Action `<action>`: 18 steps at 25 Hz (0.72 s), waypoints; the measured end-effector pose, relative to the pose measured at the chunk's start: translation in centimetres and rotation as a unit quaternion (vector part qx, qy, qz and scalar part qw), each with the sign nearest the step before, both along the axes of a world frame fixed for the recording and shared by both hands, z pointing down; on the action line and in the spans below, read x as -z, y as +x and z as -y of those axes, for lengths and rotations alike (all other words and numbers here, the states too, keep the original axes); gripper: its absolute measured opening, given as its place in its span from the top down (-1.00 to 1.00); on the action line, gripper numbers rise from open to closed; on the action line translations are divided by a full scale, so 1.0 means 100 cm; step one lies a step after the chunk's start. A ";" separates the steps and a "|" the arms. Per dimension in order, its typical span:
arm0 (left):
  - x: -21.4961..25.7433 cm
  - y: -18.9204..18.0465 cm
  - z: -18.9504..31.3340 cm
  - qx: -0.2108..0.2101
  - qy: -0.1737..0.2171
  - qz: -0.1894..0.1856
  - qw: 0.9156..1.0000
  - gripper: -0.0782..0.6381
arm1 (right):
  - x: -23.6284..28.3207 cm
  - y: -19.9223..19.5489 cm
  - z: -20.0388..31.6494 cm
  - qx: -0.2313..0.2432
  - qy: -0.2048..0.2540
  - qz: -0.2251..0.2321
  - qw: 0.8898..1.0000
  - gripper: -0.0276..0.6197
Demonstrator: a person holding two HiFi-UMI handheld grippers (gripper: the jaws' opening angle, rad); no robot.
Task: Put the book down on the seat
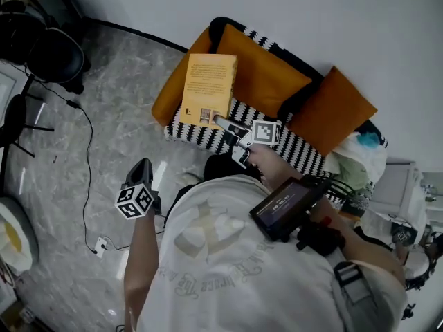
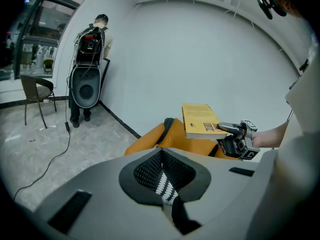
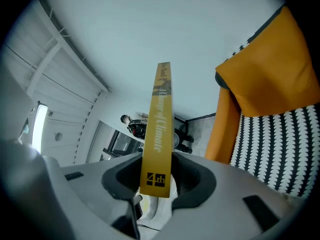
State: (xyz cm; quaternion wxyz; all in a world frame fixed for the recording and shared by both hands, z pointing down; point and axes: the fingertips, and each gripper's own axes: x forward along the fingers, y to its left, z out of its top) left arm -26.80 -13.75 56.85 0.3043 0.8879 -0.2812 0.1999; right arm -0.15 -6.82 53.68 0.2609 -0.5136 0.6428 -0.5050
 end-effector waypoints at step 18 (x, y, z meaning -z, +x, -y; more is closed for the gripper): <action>-0.022 -0.008 0.020 0.024 -0.024 0.026 0.999 0.75 | -0.096 0.072 0.007 -0.062 -0.129 -0.038 0.989 0.43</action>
